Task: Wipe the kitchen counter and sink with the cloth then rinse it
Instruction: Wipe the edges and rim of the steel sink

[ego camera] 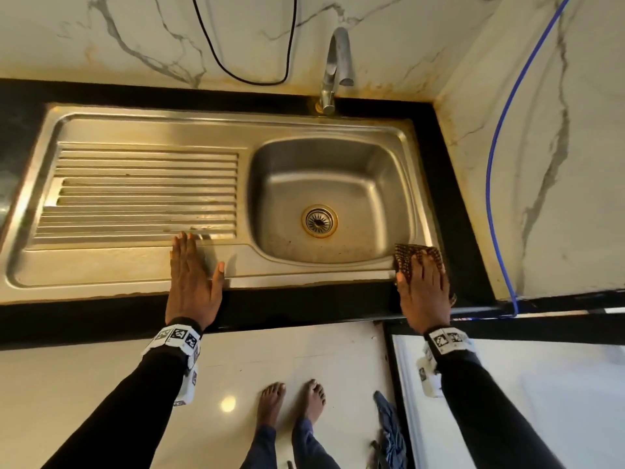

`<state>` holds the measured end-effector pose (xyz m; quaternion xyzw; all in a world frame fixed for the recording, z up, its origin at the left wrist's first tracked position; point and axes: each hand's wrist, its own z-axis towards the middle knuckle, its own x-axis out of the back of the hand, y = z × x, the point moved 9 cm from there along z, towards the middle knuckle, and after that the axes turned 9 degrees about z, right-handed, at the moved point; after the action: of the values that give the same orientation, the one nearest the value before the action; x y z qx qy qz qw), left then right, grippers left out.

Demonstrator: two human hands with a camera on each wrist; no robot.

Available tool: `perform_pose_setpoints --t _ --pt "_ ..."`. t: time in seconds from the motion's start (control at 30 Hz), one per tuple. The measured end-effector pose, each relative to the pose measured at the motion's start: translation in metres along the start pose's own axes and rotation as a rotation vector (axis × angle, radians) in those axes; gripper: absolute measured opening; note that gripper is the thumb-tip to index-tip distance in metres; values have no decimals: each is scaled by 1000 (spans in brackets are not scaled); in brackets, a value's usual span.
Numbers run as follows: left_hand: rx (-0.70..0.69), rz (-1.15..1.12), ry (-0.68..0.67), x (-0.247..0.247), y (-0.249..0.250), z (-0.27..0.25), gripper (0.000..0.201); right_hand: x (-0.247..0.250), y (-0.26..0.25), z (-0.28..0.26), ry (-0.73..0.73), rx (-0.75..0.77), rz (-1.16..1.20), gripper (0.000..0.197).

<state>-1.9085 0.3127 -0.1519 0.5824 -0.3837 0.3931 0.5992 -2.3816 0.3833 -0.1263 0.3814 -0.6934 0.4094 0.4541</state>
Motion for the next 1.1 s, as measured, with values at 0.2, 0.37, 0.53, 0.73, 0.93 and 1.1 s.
perform_pose_setpoints --t 0.2,0.37,0.53,0.73,0.93,1.1 --pt "-6 -16 2 1 0 0 80 -66 -196 -69 -52 318 56 67" --pt "2 -101 34 4 -3 -3 74 -104 -301 -101 -161 599 32 67" --pt "-79 69 -36 -5 17 -5 79 -55 -179 -68 -44 398 105 61" --pt "-27 32 -58 -48 109 -6 78 4 27 14 19 56 19 67" --pt "58 155 -33 -61 125 -4 87 12 5 86 -63 169 -101 77" --pt "83 169 -21 -59 128 -5 92 5 17 -16 31 123 -12 65"
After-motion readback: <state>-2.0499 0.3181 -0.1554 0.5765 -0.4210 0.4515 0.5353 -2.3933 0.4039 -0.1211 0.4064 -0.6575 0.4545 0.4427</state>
